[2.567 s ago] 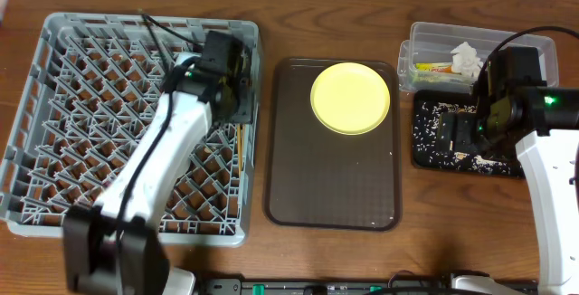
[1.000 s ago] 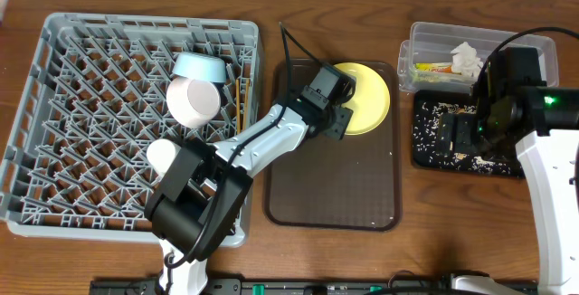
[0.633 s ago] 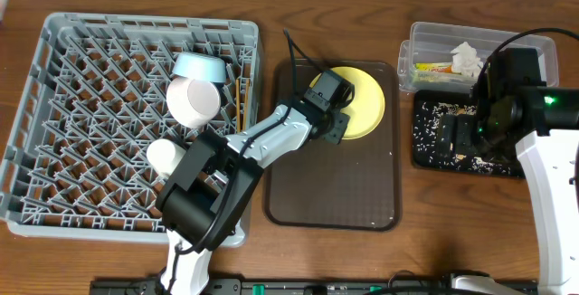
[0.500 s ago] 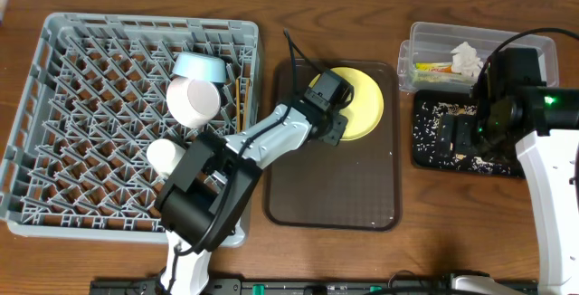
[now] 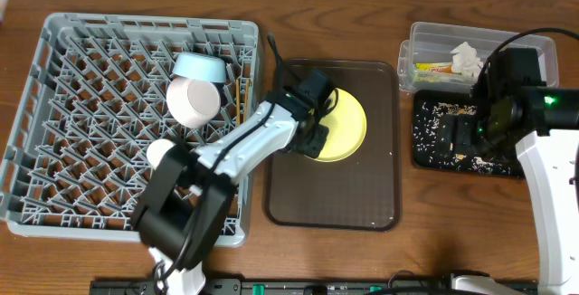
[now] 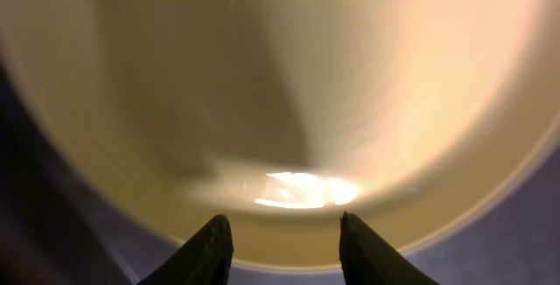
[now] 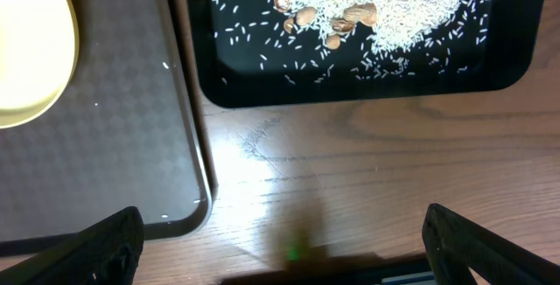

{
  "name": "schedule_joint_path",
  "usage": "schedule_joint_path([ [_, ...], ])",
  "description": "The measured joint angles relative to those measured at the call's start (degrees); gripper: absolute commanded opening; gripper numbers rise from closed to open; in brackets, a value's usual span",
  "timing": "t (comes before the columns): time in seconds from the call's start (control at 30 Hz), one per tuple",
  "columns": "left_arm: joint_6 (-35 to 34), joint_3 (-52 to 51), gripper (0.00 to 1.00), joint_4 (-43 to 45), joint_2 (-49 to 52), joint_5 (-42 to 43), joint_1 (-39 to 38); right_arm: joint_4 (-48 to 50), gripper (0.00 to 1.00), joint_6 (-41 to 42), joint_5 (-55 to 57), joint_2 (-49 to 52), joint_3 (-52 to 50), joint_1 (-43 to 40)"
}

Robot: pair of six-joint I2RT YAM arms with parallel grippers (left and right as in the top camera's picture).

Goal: Sort waste into correct bins and load items into the dishwasher
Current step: 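Lift and tilt the yellow plate up off the brown tray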

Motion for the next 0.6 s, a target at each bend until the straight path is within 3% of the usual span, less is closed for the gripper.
schedule_joint_path([
  [0.07, -0.02, -0.02, 0.45, 0.79, -2.64, 0.04, 0.00, 0.02, 0.99, 0.00, 0.00, 0.00, 0.00, 0.00],
  [0.23, -0.04, -0.02, 0.56, 5.29, -8.52, 0.22, -0.42, 0.04, 0.99, 0.00, 0.00, 0.00, 0.00, 0.00],
  [0.6, -0.02, -0.02, 0.56, 16.39, -5.03, 0.20, -7.80, 0.11, 0.99, 0.02, 0.00, 0.00, 0.00, 0.00],
])
